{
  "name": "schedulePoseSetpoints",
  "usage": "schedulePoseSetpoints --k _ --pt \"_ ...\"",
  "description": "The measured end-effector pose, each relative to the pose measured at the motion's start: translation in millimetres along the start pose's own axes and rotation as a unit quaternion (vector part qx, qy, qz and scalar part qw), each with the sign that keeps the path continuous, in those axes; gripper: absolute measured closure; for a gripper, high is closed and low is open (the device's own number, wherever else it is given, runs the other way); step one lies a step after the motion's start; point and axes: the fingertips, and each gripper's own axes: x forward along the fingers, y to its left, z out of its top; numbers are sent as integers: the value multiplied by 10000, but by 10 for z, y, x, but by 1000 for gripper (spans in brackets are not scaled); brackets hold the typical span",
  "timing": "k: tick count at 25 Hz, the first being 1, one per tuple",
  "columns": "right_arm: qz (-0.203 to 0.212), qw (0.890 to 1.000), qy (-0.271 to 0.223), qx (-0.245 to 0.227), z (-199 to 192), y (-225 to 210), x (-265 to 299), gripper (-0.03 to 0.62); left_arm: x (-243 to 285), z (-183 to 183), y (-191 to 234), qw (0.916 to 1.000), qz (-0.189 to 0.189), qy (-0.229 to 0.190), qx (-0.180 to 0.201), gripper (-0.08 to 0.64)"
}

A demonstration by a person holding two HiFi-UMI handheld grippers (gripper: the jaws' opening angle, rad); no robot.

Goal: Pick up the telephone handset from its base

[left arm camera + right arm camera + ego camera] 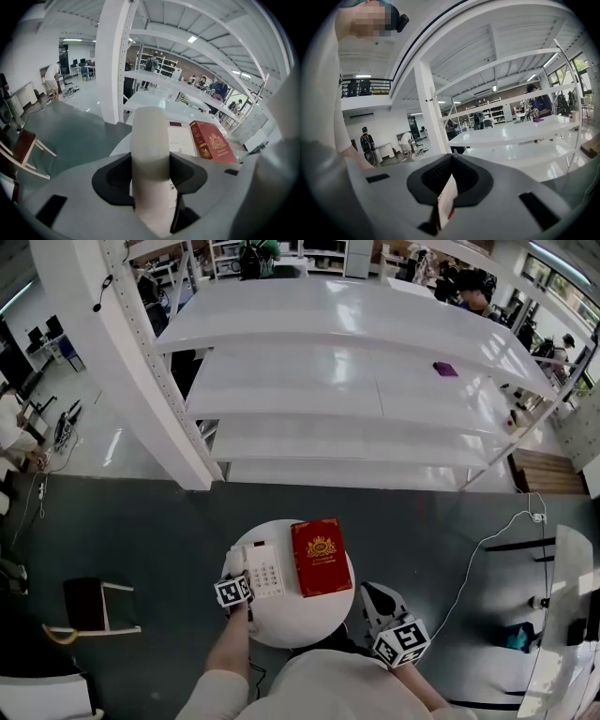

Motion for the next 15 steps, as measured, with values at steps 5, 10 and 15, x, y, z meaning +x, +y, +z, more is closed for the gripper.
schedulePoseSetpoints --k 5,10,15 --pt "-21 10000 -61 8 0 -1 -91 583 -172 -35 -37 9995 -164 -266 -102 334" --pt "73 9999 -116 30 -9 75 -68 583 -367 20 -67 9977 -369 -549 -173 334" --pt "281 9995 -175 -3 21 188 -9 583 -663 53 -164 9940 -598 -903 -130 334"
